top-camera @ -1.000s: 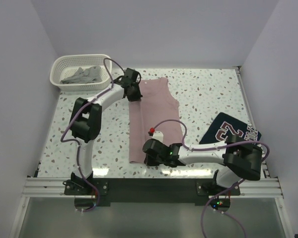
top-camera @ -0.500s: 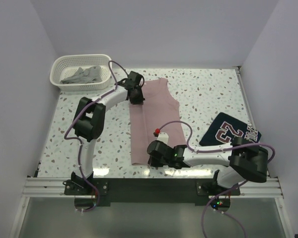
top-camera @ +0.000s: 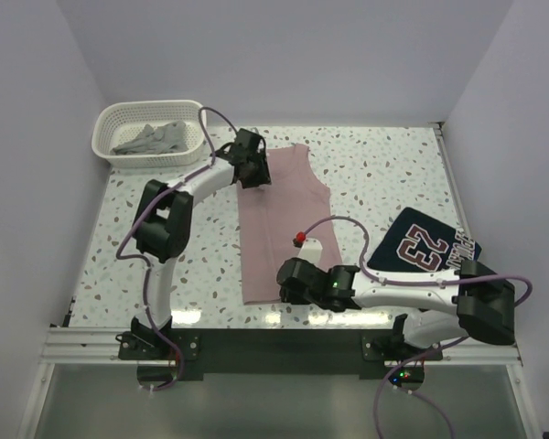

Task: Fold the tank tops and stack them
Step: Fold the tank top

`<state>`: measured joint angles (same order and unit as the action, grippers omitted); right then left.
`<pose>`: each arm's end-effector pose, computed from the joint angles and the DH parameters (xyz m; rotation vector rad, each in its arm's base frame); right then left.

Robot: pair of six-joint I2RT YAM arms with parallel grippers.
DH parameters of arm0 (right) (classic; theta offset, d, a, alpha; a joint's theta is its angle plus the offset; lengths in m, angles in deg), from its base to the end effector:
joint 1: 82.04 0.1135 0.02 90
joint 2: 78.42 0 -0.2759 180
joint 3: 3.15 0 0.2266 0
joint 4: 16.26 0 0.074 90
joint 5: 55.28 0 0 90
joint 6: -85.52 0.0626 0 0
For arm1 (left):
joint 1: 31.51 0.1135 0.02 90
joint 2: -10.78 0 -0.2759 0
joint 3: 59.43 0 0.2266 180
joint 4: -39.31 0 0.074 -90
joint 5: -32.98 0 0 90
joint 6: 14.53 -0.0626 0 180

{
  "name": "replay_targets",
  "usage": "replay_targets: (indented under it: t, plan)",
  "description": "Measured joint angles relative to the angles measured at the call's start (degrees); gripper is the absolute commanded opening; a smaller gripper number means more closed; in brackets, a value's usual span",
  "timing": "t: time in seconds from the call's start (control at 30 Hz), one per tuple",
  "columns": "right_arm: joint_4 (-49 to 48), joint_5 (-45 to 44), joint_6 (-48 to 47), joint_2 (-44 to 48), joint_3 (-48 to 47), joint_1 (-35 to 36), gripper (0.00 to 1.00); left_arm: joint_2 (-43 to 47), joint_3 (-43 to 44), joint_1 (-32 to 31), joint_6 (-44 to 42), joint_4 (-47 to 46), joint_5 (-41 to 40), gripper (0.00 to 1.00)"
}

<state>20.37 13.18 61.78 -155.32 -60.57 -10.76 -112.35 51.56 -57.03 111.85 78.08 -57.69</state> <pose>0.1003 0.2245 0.1969 0.0357 2.5361 0.5447 0.4321 -0.2055 0.1909 -0.2431 2.5026 -0.4464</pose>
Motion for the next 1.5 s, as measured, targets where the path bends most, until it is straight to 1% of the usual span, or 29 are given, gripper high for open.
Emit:
replay_targets:
  t: [0.03, 0.07, 0.13, 0.17, 0.2, 0.23, 0.27, 0.3, 0.4, 0.5, 0.57, 0.7, 0.8, 0.93, 1.07, 1.13, 1.17, 1.2, 1.23, 1.27, 1.33, 1.43, 1.5]
  plan:
    - [0.79, -0.37, -0.44, -0.13, -0.94, 0.11, 0.36, 0.48, -0.24, 0.04, -0.02, -0.24, -0.11, 0.46]
    - [1.68, -0.90, -1.16, -0.63, -2.38, 0.33, 0.35, 1.31, -0.81, 0.09, 0.02, -0.63, -0.28, 0.40]
    - [2.93, -1.90, -3.04, -3.32, -6.32, 0.39, 0.29, 4.35, -3.72, 0.39, 0.63, -2.10, -0.72, 0.34]
    - [3.50, -2.10, -4.04, -5.14, -8.59, 0.39, 0.27, 5.95, -5.20, 0.66, 0.94, -2.29, -0.94, 0.28]
    - [3.96, -2.29, -5.11, -7.32, -10.97, 0.39, 0.24, 7.82, -6.82, 1.01, 1.38, -2.51, -1.16, 0.25]
    - [3.98, -2.54, -5.95, -9.09, -12.74, 0.39, 0.23, 9.46, -8.17, 1.44, 1.81, -2.82, -1.29, 0.22]
    - [3.87, -2.58, -6.82, -11.32, -14.56, 0.39, 0.21, 10.69, -9.03, 1.92, 2.10, -2.93, -1.33, 0.13]
    - [3.78, -2.60, -7.54, -13.29, -15.89, 0.39, 0.19, 11.41, -9.51, 2.29, 2.43, -3.10, -1.31, 0.11]
    - [4.04, -2.73, -8.96, -18.43, -17.97, 0.42, 0.17, 11.76, -11.04, 3.06, 2.62, -4.96, -1.16, 0.06]
    - [4.46, -2.84, -9.79, -22.84, -18.36, 0.44, 0.16, 10.69, -13.40, 3.17, 2.64, -6.40, 0.68, 0.02]
    - [4.35, -2.93, -10.16, -24.70, -18.34, 0.66, 0.16, 9.03, -14.34, 3.17, 2.62, -7.61, 2.32, 0.02]
    - [1.79, -3.06, -10.99, -25.49, -18.60, 1.29, 0.16, 5.05, -16.57, 3.50, 2.86, -10.03, 4.85, 0.02]
    - [-0.59, -2.97, -11.30, -27.23, -20.09, 2.01, 0.16, 4.83, -17.38, 4.81, 3.54, -12.26, 6.73, 0.02]
    - [-5.70, -1.42, -11.45, -31.54, -24.20, 2.84, 0.15, 4.46, -17.29, 6.71, 3.52, -12.68, 7.32, 0.02]
    - [-10.64, 0.72, -11.45, -36.00, -28.68, 2.95, 0.17, 3.61, -15.80, 8.79, 2.97, -12.13, 7.72, 0.10]
    - [-12.04, 1.49, -11.47, -37.31, -30.16, 2.95, 0.23, 3.19, -14.84, 9.81, 2.16, -11.61, 7.89, 0.13]
    - [-12.33, 1.66, -11.69, -37.64, -30.67, 2.95, 0.28, 2.95, -14.14, 10.21, 1.70, -11.19, 7.89, 0.17]
    - [-12.35, 1.77, -11.87, -37.77, -30.93, 2.95, 0.29, 2.69, -13.29, 10.54, 1.25, -10.56, 7.89, 0.19]
    - [-12.59, 1.97, -11.98, -37.81, -30.99, 2.91, 0.32, 2.45, -12.46, 10.75, 0.68, -10.03, 7.85, 0.24]
    - [-12.70, 2.01, -12.15, -37.79, -30.99, 2.89, 0.34, 2.29, -11.74, 10.88, 0.28, -9.70, 7.85, 0.27]
    - [-13.27, 2.62, -12.46, -37.57, -30.86, 2.34, 0.35, 2.12, -9.64, 11.13, -0.55, -7.98, 7.93, 0.32]
    - [-13.55, 3.96, -12.79, -35.50, -29.27, 0.83, 0.35, 2.19, -5.44, 11.23, -1.29, -6.29, 8.15, 0.35]
    - [-13.40, 4.98, -13.07, -32.50, -27.50, -1.46, 0.35, 2.82, -3.28, 11.23, -1.53, -5.84, 8.37, 0.35]
